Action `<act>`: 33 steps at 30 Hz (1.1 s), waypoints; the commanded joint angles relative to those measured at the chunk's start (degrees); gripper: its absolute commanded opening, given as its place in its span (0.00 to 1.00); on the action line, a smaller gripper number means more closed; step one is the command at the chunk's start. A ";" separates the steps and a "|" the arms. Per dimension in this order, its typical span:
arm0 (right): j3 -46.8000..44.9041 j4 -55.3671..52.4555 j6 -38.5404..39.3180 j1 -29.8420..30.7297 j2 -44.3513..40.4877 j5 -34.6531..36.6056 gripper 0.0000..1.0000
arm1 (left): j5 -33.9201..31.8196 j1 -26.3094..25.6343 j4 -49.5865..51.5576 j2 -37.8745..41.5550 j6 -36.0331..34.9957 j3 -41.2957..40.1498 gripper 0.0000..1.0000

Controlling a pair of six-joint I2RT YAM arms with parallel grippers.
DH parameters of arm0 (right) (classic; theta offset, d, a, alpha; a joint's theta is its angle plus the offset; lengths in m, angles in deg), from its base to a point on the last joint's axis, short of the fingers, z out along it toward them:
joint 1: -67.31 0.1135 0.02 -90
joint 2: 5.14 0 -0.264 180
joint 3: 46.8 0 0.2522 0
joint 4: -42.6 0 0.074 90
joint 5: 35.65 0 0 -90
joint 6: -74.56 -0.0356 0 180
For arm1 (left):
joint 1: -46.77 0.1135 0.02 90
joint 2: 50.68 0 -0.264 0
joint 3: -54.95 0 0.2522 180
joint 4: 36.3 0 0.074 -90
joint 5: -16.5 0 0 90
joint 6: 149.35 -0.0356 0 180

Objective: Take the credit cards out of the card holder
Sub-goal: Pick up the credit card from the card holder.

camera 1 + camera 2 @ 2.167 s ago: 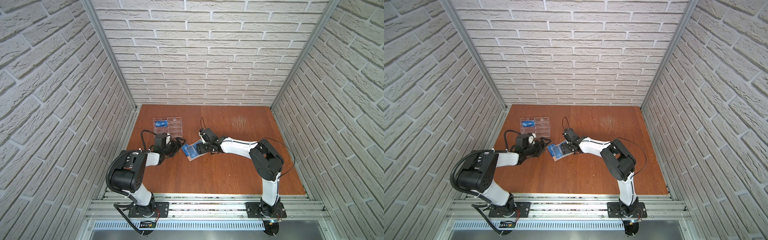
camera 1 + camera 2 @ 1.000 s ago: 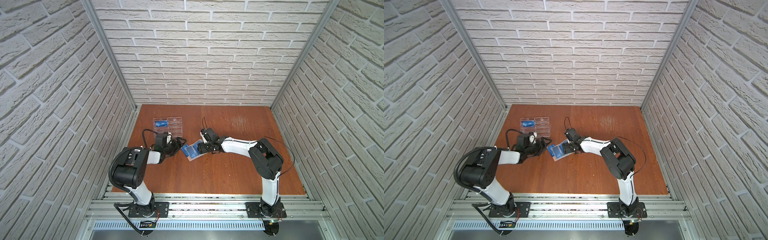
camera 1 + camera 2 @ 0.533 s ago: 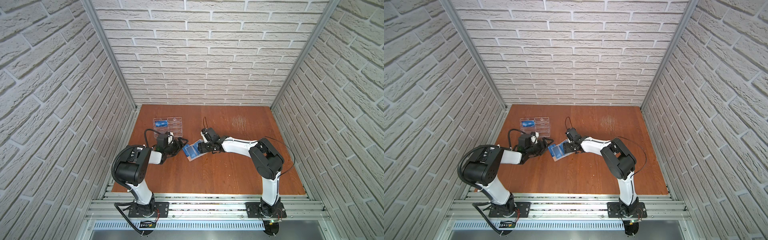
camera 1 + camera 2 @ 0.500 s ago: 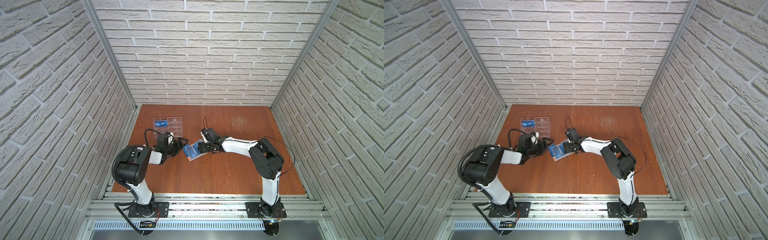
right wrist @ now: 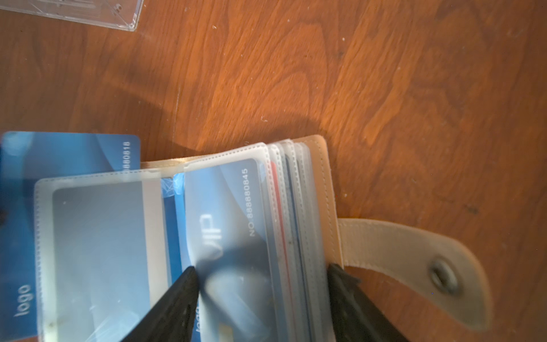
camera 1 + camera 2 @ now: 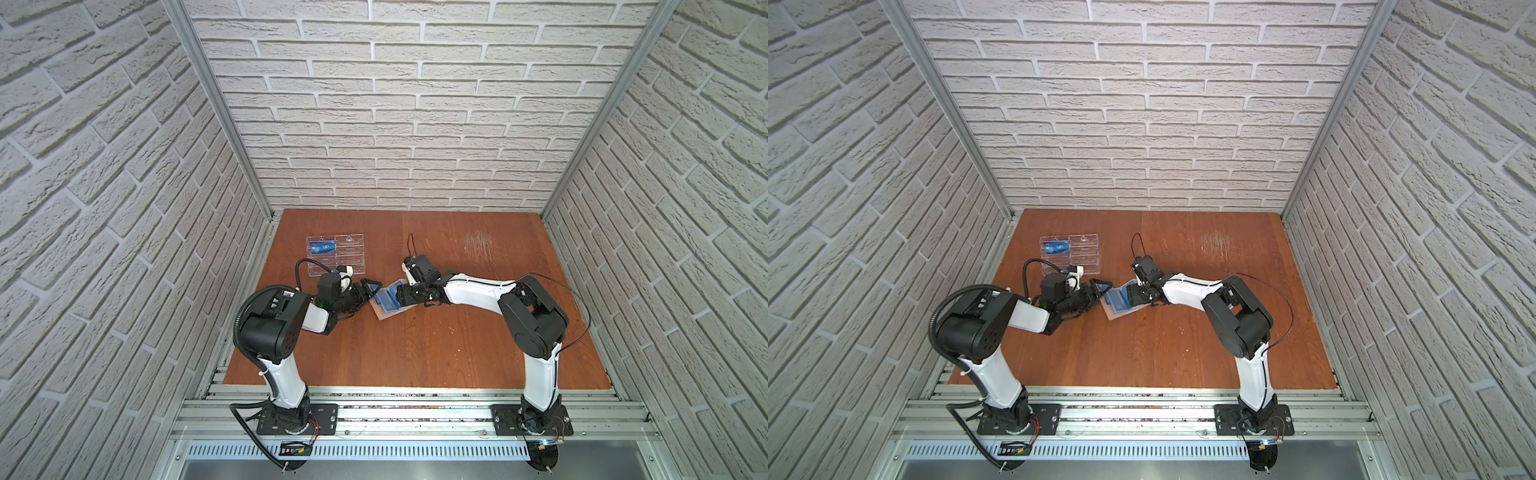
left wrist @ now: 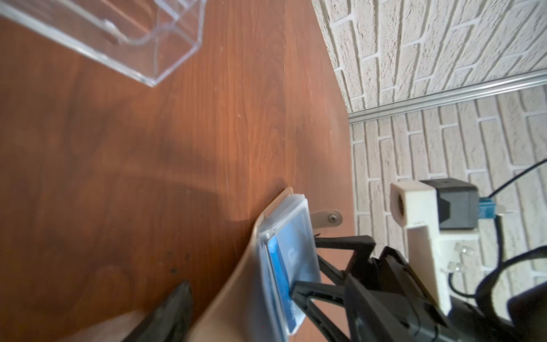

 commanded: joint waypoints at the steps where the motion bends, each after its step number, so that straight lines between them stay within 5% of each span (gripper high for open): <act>1: -2.29 -0.65 -1.18 0.58 2.74 -4.33 0.68 | 1.53 -0.63 -1.97 -2.09 0.53 -1.05 0.80; 33: -2.57 -0.08 -0.87 0.49 3.50 -4.75 0.63 | 6.52 3.52 6.20 0.76 -9.25 5.47 0.62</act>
